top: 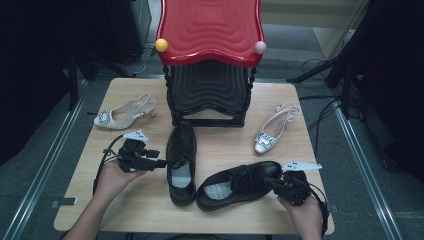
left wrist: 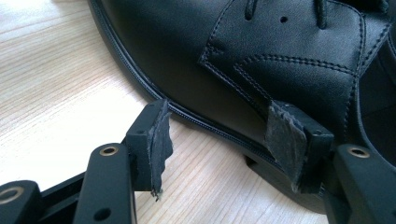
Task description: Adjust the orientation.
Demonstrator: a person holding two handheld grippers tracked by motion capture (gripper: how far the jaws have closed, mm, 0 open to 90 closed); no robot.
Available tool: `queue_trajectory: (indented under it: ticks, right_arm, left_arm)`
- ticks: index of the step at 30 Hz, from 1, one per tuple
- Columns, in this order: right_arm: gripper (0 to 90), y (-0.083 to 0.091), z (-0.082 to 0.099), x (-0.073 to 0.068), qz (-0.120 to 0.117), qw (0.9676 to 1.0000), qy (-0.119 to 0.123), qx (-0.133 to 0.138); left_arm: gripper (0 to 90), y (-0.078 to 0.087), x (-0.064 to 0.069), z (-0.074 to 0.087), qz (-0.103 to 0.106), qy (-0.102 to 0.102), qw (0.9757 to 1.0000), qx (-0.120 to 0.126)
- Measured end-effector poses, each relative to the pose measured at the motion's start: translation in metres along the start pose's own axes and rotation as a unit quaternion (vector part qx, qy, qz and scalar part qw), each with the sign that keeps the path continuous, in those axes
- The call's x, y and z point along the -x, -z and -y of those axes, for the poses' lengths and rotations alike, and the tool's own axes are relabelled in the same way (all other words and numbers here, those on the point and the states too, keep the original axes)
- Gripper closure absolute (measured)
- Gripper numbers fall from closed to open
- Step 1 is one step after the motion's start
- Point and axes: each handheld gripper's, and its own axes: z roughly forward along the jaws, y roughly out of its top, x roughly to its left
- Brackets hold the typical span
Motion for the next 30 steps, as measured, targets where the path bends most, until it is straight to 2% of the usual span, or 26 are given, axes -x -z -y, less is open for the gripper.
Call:
queue_trajectory:
  ticks: [13, 15, 25, 30]
  right_arm:
    - [90.0, -0.011, -0.004, 0.0, 0.019, 0.9997, 0.012, 0.008]
    - [90.0, -0.013, -0.006, 0.002, 0.018, 0.9998, 0.003, 0.009]
    - [90.0, -0.024, -0.019, 0.002, 0.035, 0.9992, 0.007, 0.019]
    - [90.0, -0.029, -0.025, 0.003, 0.035, 0.9991, 0.007, 0.024]
  left_arm:
    - [40.8, 0.001, 0.003, 0.0, -0.007, -0.002, 1.0, 0.0]
    - [41.1, 0.001, 0.003, 0.001, -0.008, -0.004, 1.0, 0.0]
    - [41.0, 0.001, 0.004, 0.004, -0.008, -0.002, 1.0, -0.002]
    - [41.0, 0.002, 0.006, 0.005, -0.011, -0.005, 0.9999, -0.006]
